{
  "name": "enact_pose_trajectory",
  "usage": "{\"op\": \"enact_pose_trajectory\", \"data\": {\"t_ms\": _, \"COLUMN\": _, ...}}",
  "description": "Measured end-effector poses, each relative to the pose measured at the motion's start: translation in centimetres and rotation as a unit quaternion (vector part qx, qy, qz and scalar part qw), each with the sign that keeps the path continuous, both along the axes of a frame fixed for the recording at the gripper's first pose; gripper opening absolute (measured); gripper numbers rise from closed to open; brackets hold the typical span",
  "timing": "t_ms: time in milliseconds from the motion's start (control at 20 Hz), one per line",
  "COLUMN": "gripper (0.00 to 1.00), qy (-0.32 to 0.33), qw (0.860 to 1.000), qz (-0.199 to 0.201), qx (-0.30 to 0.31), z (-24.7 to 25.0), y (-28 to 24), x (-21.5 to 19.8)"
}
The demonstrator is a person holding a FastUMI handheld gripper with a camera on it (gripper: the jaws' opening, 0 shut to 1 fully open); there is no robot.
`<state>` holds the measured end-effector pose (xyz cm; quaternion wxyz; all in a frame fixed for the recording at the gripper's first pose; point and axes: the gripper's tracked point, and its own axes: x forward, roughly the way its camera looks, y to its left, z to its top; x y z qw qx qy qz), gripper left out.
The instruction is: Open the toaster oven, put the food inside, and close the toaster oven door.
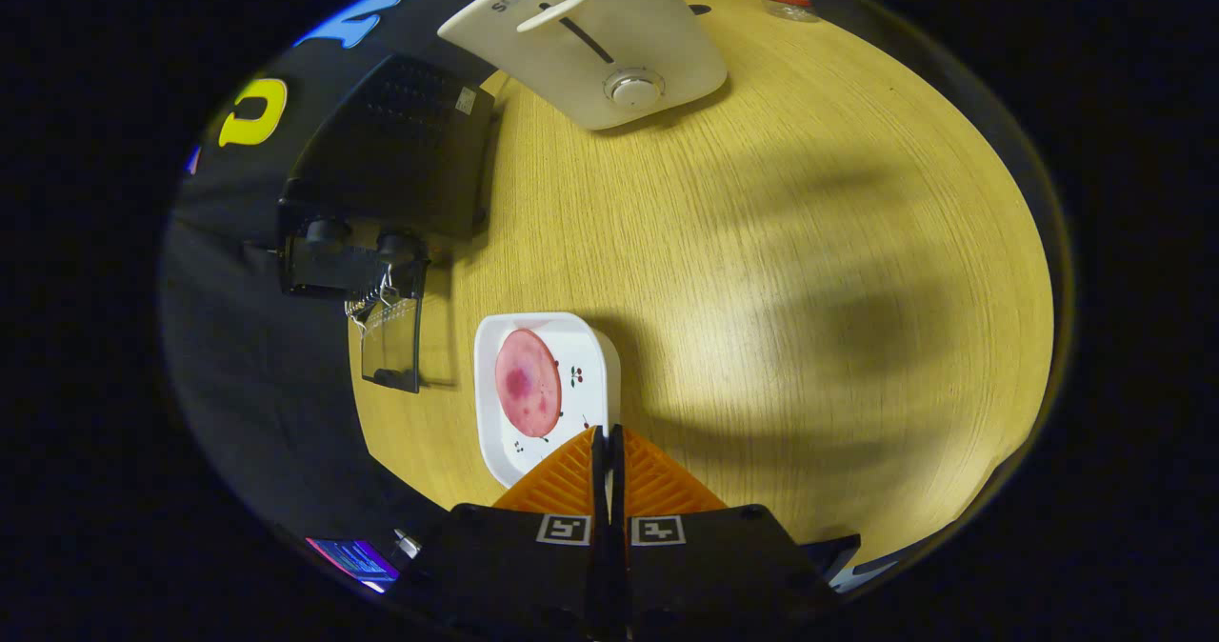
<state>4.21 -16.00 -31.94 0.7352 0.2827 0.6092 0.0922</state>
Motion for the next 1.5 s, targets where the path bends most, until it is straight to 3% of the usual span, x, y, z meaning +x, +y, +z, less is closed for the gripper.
{"op": "enact_pose_trajectory", "data": {"t_ms": 250, "gripper": 0.02, "qy": -0.015, "qw": 0.998, "qz": -0.051, "qx": 0.027, "z": 2.2, "y": 0.6, "x": 0.1}}
{"op": "enact_pose_trajectory", "data": {"t_ms": 550, "gripper": 0.01, "qy": -0.055, "qw": 0.994, "qz": -0.078, "qx": 0.050, "z": 5.7, "y": 3.9, "x": -2.0}}
{"op": "enact_pose_trajectory", "data": {"t_ms": 1050, "gripper": 0.02, "qy": -0.076, "qw": 0.984, "qz": -0.110, "qx": 0.117, "z": 9.9, "y": 14.4, "x": -7.5}}
{"op": "enact_pose_trajectory", "data": {"t_ms": 1500, "gripper": 0.01, "qy": -0.090, "qw": 0.978, "qz": -0.109, "qx": 0.152, "z": 11.7, "y": 22.6, "x": -5.9}}
